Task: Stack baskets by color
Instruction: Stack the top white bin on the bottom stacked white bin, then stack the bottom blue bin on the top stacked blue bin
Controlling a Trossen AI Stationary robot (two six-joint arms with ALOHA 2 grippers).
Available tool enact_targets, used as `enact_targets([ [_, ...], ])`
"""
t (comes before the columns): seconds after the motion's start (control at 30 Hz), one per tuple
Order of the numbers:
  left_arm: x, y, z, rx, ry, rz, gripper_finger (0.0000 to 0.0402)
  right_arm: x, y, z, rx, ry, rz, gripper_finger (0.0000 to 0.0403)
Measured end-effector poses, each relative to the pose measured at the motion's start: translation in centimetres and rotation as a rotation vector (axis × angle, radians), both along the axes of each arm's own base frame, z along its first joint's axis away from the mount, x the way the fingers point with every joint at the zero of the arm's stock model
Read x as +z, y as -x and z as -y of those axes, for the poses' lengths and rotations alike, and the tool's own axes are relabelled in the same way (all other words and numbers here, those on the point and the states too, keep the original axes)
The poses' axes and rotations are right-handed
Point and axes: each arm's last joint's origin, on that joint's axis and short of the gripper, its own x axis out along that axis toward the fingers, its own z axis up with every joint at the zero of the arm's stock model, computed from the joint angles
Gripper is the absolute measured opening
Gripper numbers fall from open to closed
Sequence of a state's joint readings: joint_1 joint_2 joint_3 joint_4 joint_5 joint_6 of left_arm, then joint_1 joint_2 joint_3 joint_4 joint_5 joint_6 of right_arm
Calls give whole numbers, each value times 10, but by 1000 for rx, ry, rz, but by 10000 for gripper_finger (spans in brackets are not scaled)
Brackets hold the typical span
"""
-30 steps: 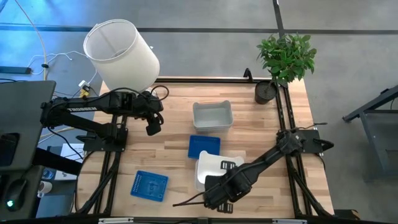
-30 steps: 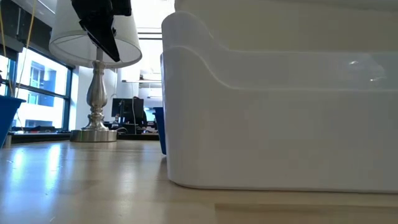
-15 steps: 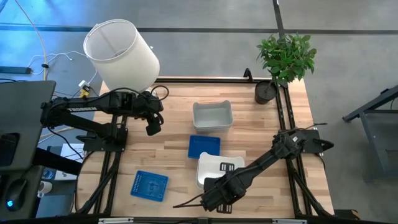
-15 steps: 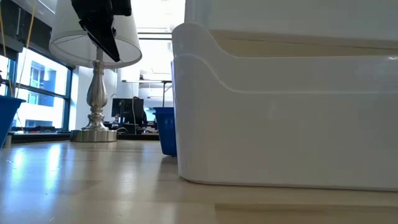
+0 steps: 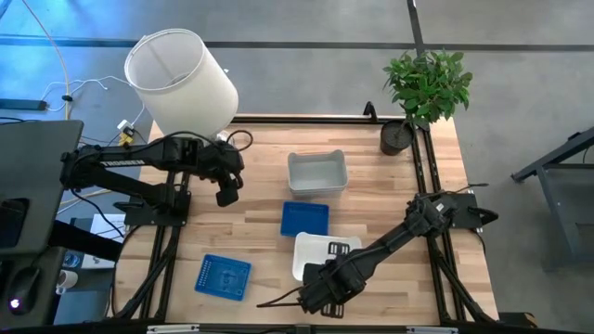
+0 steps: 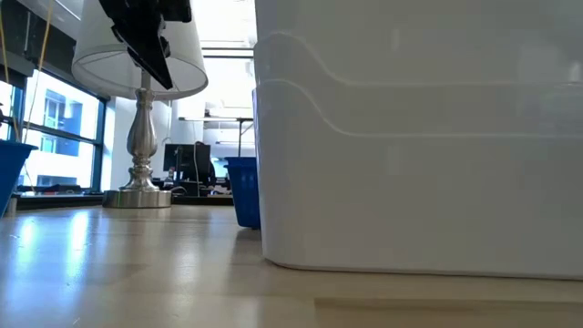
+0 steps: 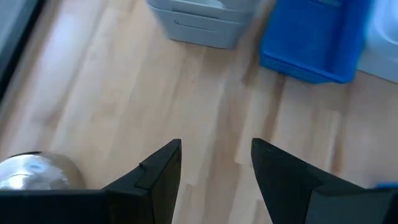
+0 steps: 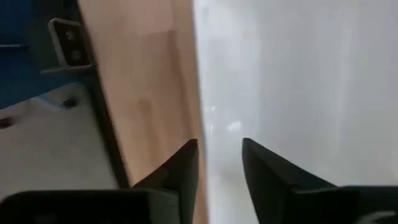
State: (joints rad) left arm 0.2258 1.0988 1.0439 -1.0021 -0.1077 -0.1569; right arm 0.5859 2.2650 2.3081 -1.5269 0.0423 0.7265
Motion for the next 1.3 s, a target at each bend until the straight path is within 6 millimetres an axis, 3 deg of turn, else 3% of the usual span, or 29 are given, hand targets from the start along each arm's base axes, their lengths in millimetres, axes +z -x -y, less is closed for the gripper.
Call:
enact_targets([
  [0.13, -1, 0, 7, -48, 29, -20, 180, 0, -2, 3, -74, -41, -25, 133],
  [0.43, -5, 5, 34, -184, 42, -119, 180, 0, -5, 9, -32, 4, 1, 133],
  [0.83, -6, 13, 94, -382, 125, -132, 180, 4, -9, 16, 6, 162, 104, 133],
  [1.07, -8, 19, 121, -423, 133, -136, 180, 38, -4, 26, 51, 298, 285, 132],
  [1.3, -15, 17, 149, -467, 125, -137, 180, 77, 13, 45, 69, 480, 415, 132],
])
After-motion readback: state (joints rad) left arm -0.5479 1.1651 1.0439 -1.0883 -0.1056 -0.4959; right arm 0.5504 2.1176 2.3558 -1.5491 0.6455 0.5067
